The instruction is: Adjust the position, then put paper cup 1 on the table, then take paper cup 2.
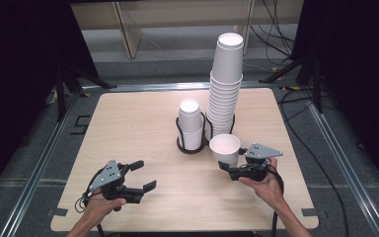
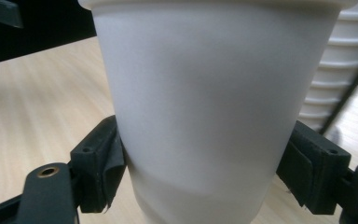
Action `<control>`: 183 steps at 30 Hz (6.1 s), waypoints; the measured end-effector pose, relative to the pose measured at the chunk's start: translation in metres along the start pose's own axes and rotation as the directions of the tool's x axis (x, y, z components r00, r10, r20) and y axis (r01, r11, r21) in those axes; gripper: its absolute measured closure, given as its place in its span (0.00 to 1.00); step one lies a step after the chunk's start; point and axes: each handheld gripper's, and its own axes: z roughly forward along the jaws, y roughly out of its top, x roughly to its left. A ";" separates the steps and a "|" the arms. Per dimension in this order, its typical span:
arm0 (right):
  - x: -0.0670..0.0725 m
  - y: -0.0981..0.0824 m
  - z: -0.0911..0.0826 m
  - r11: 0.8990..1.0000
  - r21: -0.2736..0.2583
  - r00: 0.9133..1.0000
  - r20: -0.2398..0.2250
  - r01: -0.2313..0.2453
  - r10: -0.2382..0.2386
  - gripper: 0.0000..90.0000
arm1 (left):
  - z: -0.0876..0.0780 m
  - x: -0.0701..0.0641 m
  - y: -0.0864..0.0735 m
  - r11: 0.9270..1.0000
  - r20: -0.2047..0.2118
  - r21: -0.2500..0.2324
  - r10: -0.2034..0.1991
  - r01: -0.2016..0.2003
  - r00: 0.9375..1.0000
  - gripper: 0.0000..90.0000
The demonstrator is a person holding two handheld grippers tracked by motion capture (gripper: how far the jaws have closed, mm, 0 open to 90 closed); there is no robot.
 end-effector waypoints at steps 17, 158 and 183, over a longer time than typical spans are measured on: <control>-0.024 -0.014 0.000 0.998 0.057 0.997 0.072 -0.036 0.032 0.26 | -0.001 0.001 -0.001 1.000 -0.013 0.016 0.000 0.001 1.000 0.16; -0.024 0.107 -0.081 0.991 -0.082 0.983 0.142 -0.104 0.115 0.17 | -0.001 0.015 -0.008 0.999 -0.090 0.038 -0.026 0.030 0.996 0.16; -0.041 0.187 -0.047 0.988 -0.144 0.983 0.167 -0.049 0.073 0.17 | -0.001 0.015 -0.008 0.998 -0.086 0.047 -0.027 0.031 0.996 0.16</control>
